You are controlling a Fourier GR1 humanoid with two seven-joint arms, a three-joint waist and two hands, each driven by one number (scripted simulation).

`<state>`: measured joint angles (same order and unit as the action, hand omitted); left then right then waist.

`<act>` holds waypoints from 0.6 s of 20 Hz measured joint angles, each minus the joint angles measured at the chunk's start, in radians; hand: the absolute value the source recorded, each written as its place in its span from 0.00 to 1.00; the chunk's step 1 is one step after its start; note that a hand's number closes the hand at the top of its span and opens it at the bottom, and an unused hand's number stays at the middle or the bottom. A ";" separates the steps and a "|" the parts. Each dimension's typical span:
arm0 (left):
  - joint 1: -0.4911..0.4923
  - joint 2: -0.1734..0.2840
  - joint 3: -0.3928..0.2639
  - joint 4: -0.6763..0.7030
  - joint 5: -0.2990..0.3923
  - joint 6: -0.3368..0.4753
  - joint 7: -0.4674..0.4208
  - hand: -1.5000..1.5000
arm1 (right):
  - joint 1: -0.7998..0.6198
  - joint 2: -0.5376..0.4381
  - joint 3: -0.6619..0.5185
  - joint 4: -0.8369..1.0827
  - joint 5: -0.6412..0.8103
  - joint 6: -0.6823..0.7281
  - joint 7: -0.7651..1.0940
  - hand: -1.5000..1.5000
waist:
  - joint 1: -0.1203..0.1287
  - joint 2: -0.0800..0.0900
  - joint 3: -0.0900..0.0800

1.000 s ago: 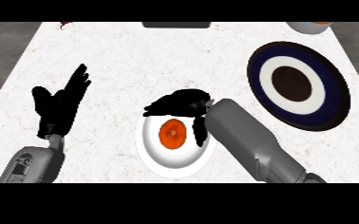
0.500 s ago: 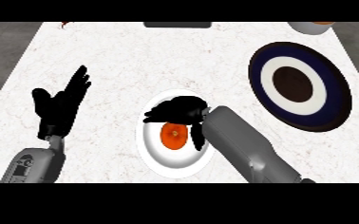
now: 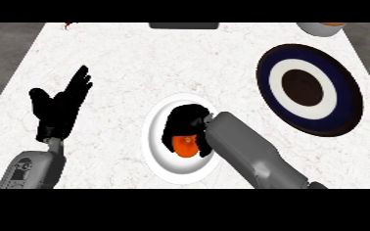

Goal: Pick the squash from the plate and place it in the plate

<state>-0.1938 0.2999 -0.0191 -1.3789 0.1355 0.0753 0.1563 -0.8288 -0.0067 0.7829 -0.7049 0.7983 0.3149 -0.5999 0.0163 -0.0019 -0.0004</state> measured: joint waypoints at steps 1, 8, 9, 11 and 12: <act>-0.007 -0.006 0.003 0.016 -0.004 -0.002 -0.010 0.50 | -0.003 0.001 -0.001 -0.003 -0.010 0.008 -0.002 1.00 | 0.000 0.001 0.000; 0.039 -0.018 0.006 -0.023 -0.022 0.003 -0.003 0.50 | 0.076 -0.019 -0.034 -0.057 -0.077 -0.022 0.047 1.00 | -0.016 -0.005 0.000; 0.048 -0.020 0.007 -0.023 -0.026 0.010 -0.006 0.50 | 0.099 -0.037 -0.060 -0.077 -0.096 -0.019 0.069 1.00 | -0.028 -0.008 0.000; 0.060 -0.016 0.022 -0.023 -0.021 0.018 -0.001 0.50 | 0.146 -0.068 -0.122 -0.116 -0.140 -0.023 0.125 1.00 | -0.055 -0.015 0.000; 0.066 -0.012 0.030 -0.020 -0.020 0.018 -0.006 0.50 | 0.168 -0.083 -0.152 -0.142 -0.159 -0.032 0.156 1.00 | -0.067 -0.018 0.000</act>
<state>-0.1275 0.2884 0.0107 -1.3987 0.1159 0.0932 0.1502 -0.6608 -0.0901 0.6307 -0.8466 0.6397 0.2824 -0.4436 -0.0511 -0.0199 -0.0009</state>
